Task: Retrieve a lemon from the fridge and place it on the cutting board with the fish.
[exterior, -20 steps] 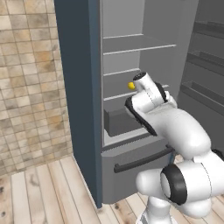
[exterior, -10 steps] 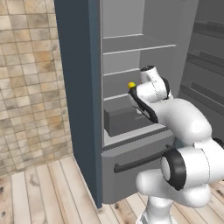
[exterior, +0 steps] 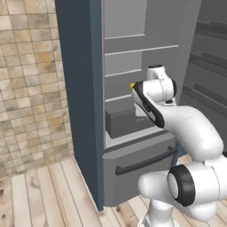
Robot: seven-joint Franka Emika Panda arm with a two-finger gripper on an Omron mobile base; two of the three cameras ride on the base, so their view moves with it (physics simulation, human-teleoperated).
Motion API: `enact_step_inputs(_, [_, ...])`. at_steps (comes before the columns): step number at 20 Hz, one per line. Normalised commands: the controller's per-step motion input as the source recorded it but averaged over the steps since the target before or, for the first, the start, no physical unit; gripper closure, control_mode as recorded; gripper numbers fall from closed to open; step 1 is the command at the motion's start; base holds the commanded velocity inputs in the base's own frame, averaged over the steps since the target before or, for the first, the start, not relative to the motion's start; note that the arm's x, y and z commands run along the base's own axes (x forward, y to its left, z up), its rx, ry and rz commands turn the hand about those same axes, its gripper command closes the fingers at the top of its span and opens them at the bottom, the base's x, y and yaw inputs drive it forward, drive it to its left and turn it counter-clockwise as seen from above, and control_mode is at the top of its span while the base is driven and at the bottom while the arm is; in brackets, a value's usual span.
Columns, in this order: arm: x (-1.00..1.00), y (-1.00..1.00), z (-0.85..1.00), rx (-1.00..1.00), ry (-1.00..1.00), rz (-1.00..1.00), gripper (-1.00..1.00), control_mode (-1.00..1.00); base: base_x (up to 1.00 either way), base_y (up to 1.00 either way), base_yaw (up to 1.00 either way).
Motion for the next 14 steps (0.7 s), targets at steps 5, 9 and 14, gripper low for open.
enact_step_inputs(5, [-0.82, 0.08, 0.19, 0.01, 0.00, 0.09, -1.00, -1.00, 0.00, 0.00, 0.00])
enact_step_inputs(9, [-0.10, 0.00, 0.00, 0.01, 0.00, 0.06, -1.00, -1.00, 0.00, 0.00, 0.00])
enact_step_inputs(14, [0.00, 0.00, 0.00, 0.00, 0.00, 0.00, -1.00, -1.00, 0.00, 0.00, 0.00])
